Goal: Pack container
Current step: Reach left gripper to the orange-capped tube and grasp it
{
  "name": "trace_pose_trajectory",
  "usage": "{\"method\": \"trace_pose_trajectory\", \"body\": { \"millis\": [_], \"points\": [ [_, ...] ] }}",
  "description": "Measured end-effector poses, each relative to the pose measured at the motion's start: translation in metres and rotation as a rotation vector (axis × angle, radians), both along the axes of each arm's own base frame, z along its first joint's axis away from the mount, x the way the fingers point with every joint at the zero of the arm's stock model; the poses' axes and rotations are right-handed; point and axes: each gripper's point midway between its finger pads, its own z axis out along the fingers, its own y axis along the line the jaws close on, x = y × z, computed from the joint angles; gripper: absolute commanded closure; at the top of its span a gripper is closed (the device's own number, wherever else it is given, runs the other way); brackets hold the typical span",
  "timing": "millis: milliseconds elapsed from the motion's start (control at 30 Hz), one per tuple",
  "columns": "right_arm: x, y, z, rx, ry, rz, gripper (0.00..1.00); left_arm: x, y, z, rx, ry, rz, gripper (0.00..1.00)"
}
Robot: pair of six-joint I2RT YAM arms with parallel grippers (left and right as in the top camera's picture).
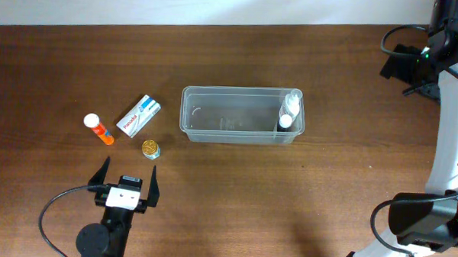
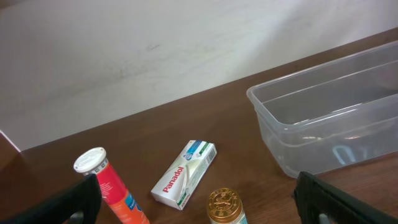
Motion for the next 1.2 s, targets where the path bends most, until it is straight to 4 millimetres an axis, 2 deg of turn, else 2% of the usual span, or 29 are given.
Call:
{"method": "trace_pose_trajectory", "body": {
  "millis": [200, 300, 433, 500, 633, 767, 933, 1033, 1200],
  "points": [
    [0.0, 0.0, 0.0, 0.0, 0.0, 0.0, 0.02, 0.0, -0.001, 0.001, 0.0, -0.003, -0.008, 0.01],
    [0.0, 0.0, 0.0, 0.0, 0.001, 0.0, 0.02, 0.0, -0.002, 0.013, -0.005, -0.054, -0.014, 0.0],
    [-0.001, 0.0, 0.0, 0.001, 0.003, 0.0, 0.02, -0.004, -0.002, 0.062, -0.058, -0.243, -0.017, 0.0],
    [-0.001, 0.0, 0.0, 0.001, 0.003, 0.0, 0.02, -0.005, 0.002, 0.078, -0.088, -0.27, -0.002, 0.0],
    [-0.001, 0.0, 0.0, 0.001, 0.003, 0.0, 0.02, 0.003, 0.017, 0.1, -0.123, -0.207, 0.05, 0.01],
    [-0.001, 0.0, 0.0, 0.001, 0.002, 0.0, 0.02, 0.03, 0.034, 0.127, -0.157, -0.077, 0.072, 0.01],
    [-0.001, 0.0, 0.0, 0.001, 0.004, 0.0, 0.02, 0.078, 0.052, 0.134, -0.26, 0.195, 0.041, 0.01],
    [-0.001, 0.0, 0.0, 0.001, 0.004, 0.0, 0.02, 0.103, 0.059, 0.118, -0.359, 0.399, 0.014, 0.01],
    [-0.001, 0.0, 0.0, 0.001, 0.003, 0.0, 0.02, 0.12, 0.057, 0.086, -0.493, 0.639, -0.027, 0.01]
  ]
}}
